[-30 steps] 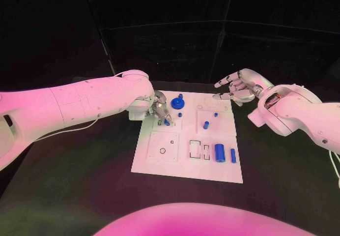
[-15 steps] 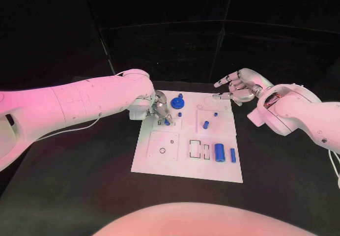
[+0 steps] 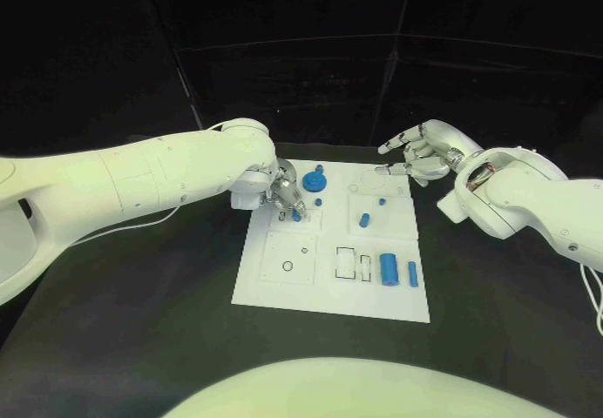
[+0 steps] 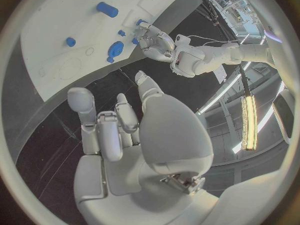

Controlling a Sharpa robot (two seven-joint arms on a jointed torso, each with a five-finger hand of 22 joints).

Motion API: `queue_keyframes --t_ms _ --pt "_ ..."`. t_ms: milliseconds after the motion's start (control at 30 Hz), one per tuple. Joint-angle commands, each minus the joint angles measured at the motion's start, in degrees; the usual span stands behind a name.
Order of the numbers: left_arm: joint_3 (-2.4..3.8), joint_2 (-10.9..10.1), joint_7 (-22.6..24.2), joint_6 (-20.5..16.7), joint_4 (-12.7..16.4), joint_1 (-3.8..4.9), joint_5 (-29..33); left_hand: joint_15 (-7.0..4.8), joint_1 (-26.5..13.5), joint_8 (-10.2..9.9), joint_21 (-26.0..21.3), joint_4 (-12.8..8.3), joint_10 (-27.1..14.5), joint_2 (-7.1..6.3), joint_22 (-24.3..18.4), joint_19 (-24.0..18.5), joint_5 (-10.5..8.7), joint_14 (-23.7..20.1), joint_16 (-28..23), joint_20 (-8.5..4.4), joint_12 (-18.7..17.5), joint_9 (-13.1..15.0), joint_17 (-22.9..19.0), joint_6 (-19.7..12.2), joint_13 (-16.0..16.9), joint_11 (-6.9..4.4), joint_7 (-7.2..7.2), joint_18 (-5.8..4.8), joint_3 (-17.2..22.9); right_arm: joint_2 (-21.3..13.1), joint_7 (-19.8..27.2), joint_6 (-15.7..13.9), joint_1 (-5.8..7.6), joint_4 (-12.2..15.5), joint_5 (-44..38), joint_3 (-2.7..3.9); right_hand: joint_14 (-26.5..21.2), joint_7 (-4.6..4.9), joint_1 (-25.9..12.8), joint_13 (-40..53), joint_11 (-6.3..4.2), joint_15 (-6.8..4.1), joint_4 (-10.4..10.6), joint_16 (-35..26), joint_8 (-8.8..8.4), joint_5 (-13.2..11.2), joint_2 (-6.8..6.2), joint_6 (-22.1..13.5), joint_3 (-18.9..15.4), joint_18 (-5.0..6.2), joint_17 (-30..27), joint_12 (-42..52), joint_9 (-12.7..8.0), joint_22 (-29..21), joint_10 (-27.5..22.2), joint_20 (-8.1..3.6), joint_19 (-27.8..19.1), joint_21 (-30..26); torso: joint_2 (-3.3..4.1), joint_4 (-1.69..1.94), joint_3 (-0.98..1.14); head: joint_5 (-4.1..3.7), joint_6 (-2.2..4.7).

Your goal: Assemble the parts on the task board

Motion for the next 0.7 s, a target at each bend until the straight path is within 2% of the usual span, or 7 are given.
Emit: queue_keyframes --t_ms 33,433,633,700 --pt "-0.07 0.32 -0.84 3.73 -0.39 -0.08 0.6 -0.39 -0.07 -0.12 0.13 -9.97 0.37 0.6 0.25 1.38 0.33 5.85 0.18 -0.45 0.19 -0.02 15.09 0.36 0.02 -0.15 0.06 -0.57 9.71 0.03 0.4 0.29 0.1 0.0 0.08 0.05 3.66 -0.27 -0.16 -0.03 -0.02 -0.12 0.04 -0.13 0.37 0.09 0.16 0.13 -0.38 1.1 5.31 0.24 -0.02 -0.09 0.25 -0.19 -0.31 -0.3 -0.02 -0.04 0.01 -0.03 -0.12" --pt "-0.08 1.18 -1.13 3.76 -2.03 -0.04 1.02 -0.33 -0.64 -0.31 0.12 -9.53 0.5 1.24 0.27 1.33 0.52 5.85 0.18 -0.41 0.3 -0.02 15.09 0.49 0.11 -0.08 0.11 -0.57 9.52 0.2 0.46 0.32 0.1 -0.1 0.08 0.05 3.65 -0.28 -0.1 -0.06 -0.03 -0.14 0.09 -0.18 0.49 0.11 0.17 0.09 -0.47 1.13 5.23 0.24 -0.03 -0.27 0.24 -0.2 -0.38 -0.39 0.0 0.03 -0.03 -0.02 -0.33" --pt "-0.08 1.54 -1.31 3.48 -2.73 -0.02 2.1 -0.38 -3.27 -0.41 0.22 -8.12 0.69 3.15 0.48 1.32 0.33 5.85 0.18 -0.4 0.61 0.49 15.09 0.98 0.25 -0.18 -0.1 -0.58 8.57 0.23 0.48 0.35 0.1 -0.14 0.08 0.05 3.64 -0.29 -0.09 -0.04 -0.04 -0.14 0.09 -0.19 0.5 0.12 0.17 0.09 -0.48 1.13 5.21 0.26 -0.03 -0.31 0.25 -0.2 -0.39 -0.41 -0.01 0.04 -0.04 0.0 -0.35" --pt "-0.08 1.65 -1.35 3.58 -2.88 0.0 2.52 -0.42 -4.13 -0.51 0.22 -7.68 0.75 3.9 0.5 1.3 -0.52 5.85 0.18 -0.43 0.82 0.69 15.09 1.08 0.41 -0.24 -0.19 -0.58 8.12 0.24 0.49 0.37 0.1 -0.15 0.08 0.05 3.64 -0.29 -0.08 -0.04 -0.04 -0.14 0.09 -0.19 0.51 0.12 0.17 0.09 -0.48 1.14 5.21 0.27 -0.03 -0.32 0.26 -0.2 -0.4 -0.42 0.0 0.04 -0.05 0.02 -0.39"
